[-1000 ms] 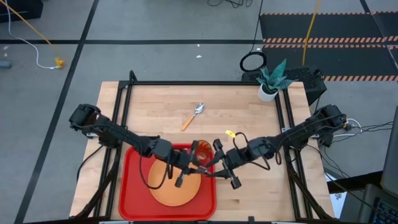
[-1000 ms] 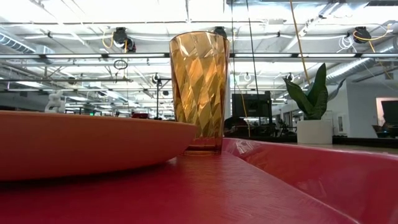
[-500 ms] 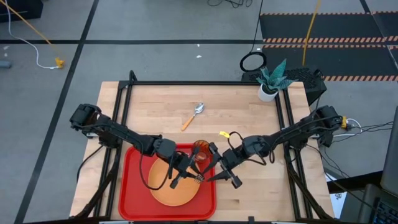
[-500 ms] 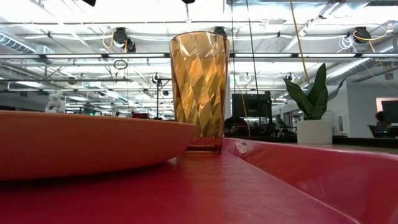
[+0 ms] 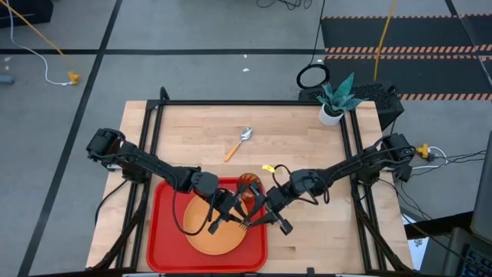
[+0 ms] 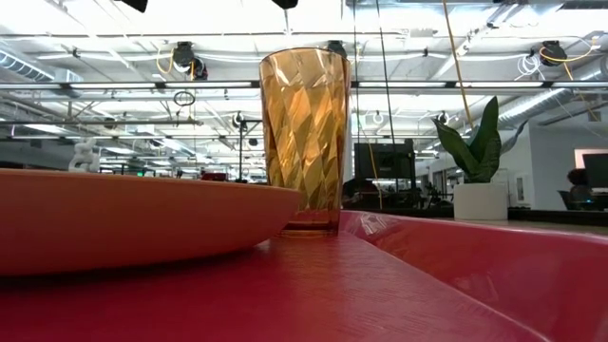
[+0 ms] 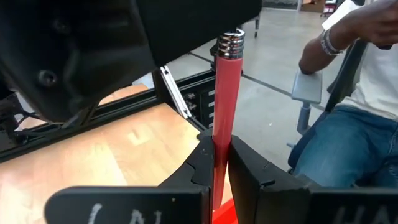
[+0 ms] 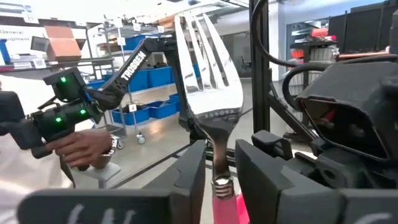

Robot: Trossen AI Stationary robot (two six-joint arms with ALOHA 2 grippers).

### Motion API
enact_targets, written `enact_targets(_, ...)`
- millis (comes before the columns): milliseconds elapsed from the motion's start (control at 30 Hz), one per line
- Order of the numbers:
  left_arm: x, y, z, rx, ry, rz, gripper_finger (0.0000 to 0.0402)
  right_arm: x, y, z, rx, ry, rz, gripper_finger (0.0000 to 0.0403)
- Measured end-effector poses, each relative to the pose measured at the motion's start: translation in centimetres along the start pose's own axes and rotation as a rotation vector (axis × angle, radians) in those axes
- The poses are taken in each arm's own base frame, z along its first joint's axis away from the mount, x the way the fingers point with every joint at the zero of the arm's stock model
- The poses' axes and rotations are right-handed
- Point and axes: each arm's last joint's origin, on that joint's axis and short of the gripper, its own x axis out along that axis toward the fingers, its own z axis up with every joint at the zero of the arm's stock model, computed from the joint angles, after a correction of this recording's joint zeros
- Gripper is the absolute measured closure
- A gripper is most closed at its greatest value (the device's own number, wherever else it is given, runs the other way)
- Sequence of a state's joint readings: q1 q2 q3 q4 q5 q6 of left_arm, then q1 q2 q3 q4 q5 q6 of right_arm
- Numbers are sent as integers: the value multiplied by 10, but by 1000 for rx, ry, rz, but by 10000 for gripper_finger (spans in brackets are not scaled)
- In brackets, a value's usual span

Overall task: Pick and place plate/cup/fork/spoon on tray
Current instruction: Put the pink fork on the red serving tray to the left of the orange plate

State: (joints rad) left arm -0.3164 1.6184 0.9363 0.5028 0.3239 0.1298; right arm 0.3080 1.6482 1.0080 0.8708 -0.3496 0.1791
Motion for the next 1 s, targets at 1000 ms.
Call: enact_targets(1000, -2, 2, 3, -92, -2, 80, 274, 0, 1, 2, -17, -7, -6, 402)
